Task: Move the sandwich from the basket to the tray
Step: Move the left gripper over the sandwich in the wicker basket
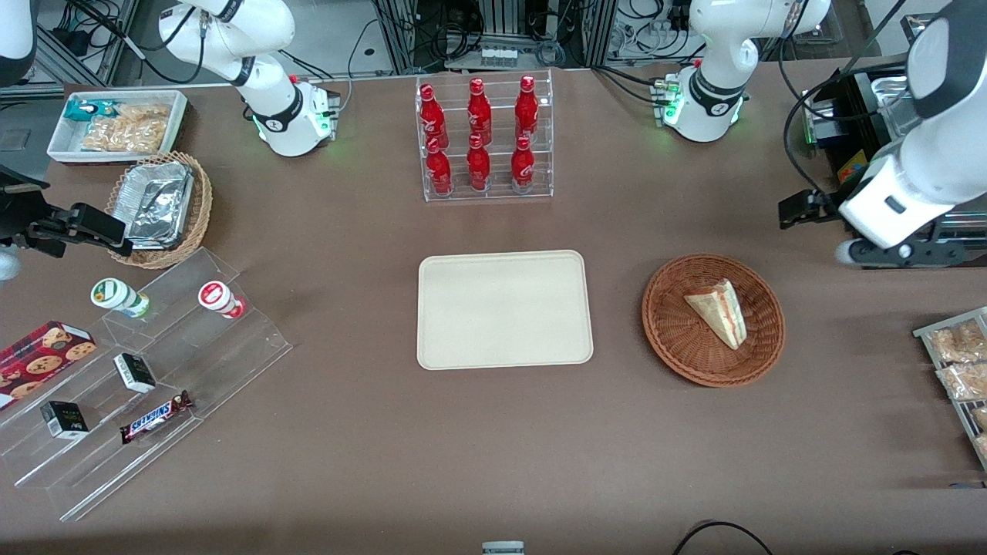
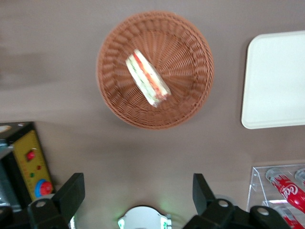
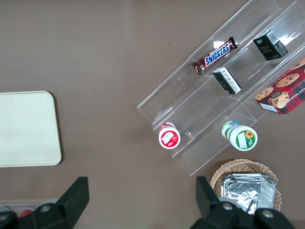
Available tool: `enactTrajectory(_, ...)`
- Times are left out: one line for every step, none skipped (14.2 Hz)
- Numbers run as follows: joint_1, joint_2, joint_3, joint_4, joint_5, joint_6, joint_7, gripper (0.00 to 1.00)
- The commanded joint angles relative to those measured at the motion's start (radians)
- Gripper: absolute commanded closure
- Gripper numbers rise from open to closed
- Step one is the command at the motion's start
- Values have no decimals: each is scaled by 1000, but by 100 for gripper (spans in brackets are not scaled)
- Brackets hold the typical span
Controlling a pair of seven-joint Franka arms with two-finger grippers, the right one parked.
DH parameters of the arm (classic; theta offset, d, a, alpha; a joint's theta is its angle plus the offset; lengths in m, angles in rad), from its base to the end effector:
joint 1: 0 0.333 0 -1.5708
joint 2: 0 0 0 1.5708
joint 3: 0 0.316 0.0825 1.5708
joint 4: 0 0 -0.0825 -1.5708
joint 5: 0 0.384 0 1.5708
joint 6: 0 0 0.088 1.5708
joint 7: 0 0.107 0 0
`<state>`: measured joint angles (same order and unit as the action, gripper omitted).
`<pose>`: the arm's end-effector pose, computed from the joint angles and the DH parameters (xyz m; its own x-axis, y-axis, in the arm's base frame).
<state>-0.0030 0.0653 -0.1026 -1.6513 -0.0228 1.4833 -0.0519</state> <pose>0.5525 -0.0596 0.5446 0.9712 -0.0541 -0.2320 -0.0515 -0.9985 0.0172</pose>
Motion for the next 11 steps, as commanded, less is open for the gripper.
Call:
enactTrajectory(11, 1, -5, -132, -20, 121, 4, 0)
enactTrajectory(11, 4, -5, -193, -16, 196, 4, 0)
enactTrajectory(9, 7, -5, -244, -16, 269, 4, 0)
enactTrajectory(9, 7, -6, -304, -16, 351, 3, 0)
enactTrajectory(9, 5, -6, -355, -16, 411, 1, 0)
enactTrajectory(9, 7, -6, -393, -16, 463, -3, 0)
enactTrajectory(9, 13, -6, -421, -16, 506, -41, 0)
enactTrajectory(6, 27, -6, -448, -16, 550, -107, 0)
enactTrajectory(3, 34, -6, -468, -16, 593, -161, 0)
enactTrajectory(-2, 54, -6, -493, -16, 636, -211, 0)
enactTrajectory(-2, 60, -8, -519, -16, 684, -262, 0)
